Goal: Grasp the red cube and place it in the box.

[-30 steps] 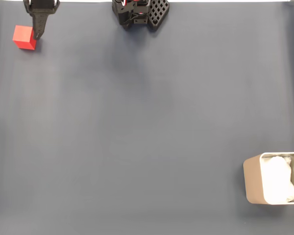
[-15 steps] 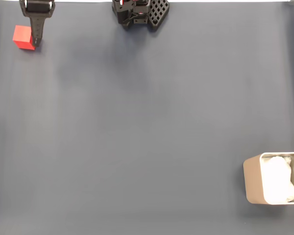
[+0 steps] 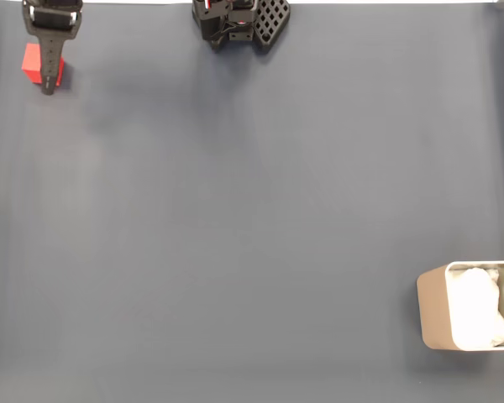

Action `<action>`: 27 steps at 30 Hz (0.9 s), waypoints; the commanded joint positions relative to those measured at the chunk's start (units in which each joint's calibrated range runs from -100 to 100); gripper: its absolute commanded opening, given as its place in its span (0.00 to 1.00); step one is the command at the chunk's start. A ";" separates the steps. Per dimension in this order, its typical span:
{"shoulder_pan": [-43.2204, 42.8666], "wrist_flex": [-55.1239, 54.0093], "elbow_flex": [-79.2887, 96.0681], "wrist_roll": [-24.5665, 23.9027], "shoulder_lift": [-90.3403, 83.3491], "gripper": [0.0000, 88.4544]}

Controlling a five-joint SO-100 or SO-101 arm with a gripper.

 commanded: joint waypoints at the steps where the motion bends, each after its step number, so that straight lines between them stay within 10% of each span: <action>1: 0.91 -2.41 -0.12 -0.39 0.62 0.41; 27: 4.11 -9.38 2.80 0.00 5.48 0.43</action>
